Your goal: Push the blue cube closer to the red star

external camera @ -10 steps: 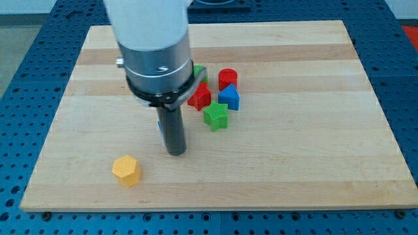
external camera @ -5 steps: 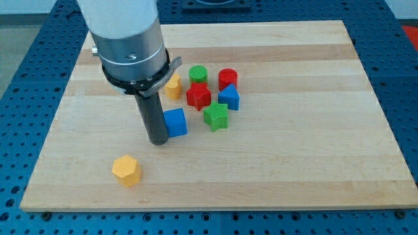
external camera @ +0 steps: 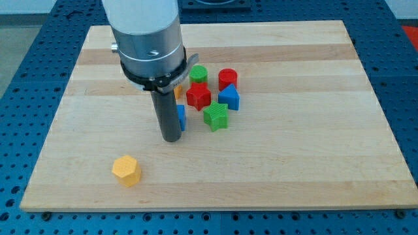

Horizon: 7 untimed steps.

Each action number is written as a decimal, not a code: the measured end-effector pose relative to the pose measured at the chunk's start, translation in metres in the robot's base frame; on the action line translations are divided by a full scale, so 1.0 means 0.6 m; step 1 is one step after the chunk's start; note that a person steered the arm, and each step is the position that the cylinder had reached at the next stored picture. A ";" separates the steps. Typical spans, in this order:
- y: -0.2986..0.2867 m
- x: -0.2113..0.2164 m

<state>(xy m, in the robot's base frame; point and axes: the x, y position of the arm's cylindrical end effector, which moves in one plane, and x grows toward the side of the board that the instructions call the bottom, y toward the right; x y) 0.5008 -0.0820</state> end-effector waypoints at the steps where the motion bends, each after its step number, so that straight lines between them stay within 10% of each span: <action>1: 0.000 -0.001; 7: -0.050 -0.030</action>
<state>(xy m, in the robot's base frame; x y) 0.4829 -0.1120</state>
